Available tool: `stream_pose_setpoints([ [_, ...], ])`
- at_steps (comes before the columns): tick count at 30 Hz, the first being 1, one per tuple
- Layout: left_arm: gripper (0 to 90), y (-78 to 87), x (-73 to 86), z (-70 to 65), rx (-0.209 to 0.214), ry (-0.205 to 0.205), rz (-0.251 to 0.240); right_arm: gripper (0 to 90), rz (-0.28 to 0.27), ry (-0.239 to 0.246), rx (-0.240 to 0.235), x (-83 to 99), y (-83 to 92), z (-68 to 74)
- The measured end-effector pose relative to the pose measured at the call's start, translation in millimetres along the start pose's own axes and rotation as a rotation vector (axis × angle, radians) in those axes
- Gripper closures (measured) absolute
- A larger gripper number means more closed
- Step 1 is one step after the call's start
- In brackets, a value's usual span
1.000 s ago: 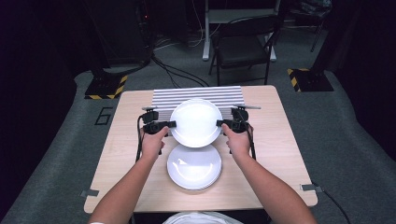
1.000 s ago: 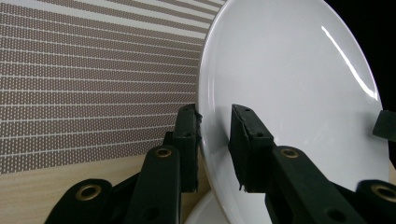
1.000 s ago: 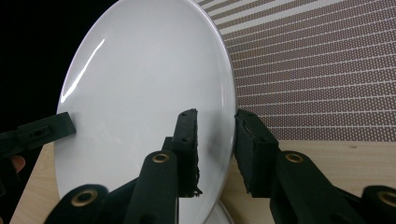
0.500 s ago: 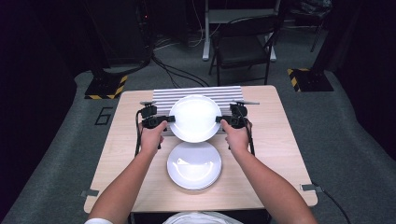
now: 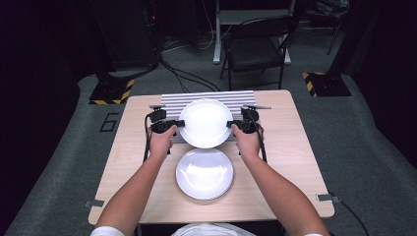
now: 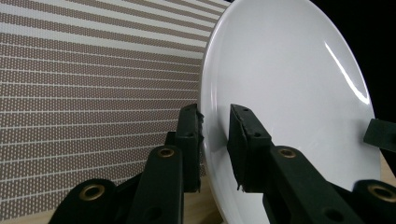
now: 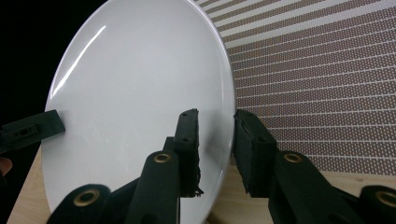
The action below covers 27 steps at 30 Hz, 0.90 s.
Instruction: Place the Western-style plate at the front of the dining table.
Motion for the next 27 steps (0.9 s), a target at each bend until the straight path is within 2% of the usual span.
stream_pose_setpoints([
  [2,73.8,-2.9,0.2,1.4,0.002,0.002,0.001,71.2,0.004,-0.015,0.003,-0.5,-2.2,-0.4],
  [3,73.9,-4.3,0.5,2.1,0.004,0.003,0.007,71.1,-0.005,-0.001,0.0,-1.3,-4.2,-2.3],
  [8,73.7,-12.6,1.3,5.4,0.002,-0.004,0.003,71.1,-0.008,-0.017,0.013,-2.6,-12.8,-6.8],
  [9,73.8,-14.6,1.3,5.6,0.0,0.005,-0.004,71.1,-0.011,-0.014,0.015,-2.7,-15.0,-8.3],
  [10,73.8,-15.5,1.7,7.4,0.0,-0.006,0.005,71.1,-0.009,-0.015,0.016,-2.6,-16.6,-9.1],
  [11,73.7,-17.6,1.9,7.7,-0.004,0.008,-0.002,71.1,-0.01,-0.02,0.02,-2.5,-18.4,-9.2],
  [12,73.7,-18.7,2.1,9.7,-0.003,-0.002,0.006,71.1,-0.009,-0.017,0.021,-2.3,-19.8,-9.8],
  [16,73.8,-23.1,0.9,13.9,-0.002,0.015,0.002,71.1,-0.013,-0.012,0.012,-2.4,-24.4,-11.4],
  [17,73.8,-23.7,0.3,14.5,0.001,0.016,-0.001,71.1,-0.012,-0.024,0.013,-2.9,-25.4,-10.8],
  [23,73.7,-27.0,-3.1,18.5,-0.004,0.029,-0.001,71.2,-0.006,-0.016,0.015,-3.4,-31.1,-10.4],
  [27,73.7,-28.0,-6.5,20.6,-0.006,0.017,-0.005,71.5,-0.013,-0.006,0.021,-7.0,-32.7,-8.0],
])
Point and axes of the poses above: each handheld gripper's, and its own axes: y roughly backward along the jaws, x roughly out of its underside, z roughly to its left, the point moved 4 cm from there along -y, roughly forward along the jaws, and after that the axes turned 1 degree about x, right-handed, at the moved point
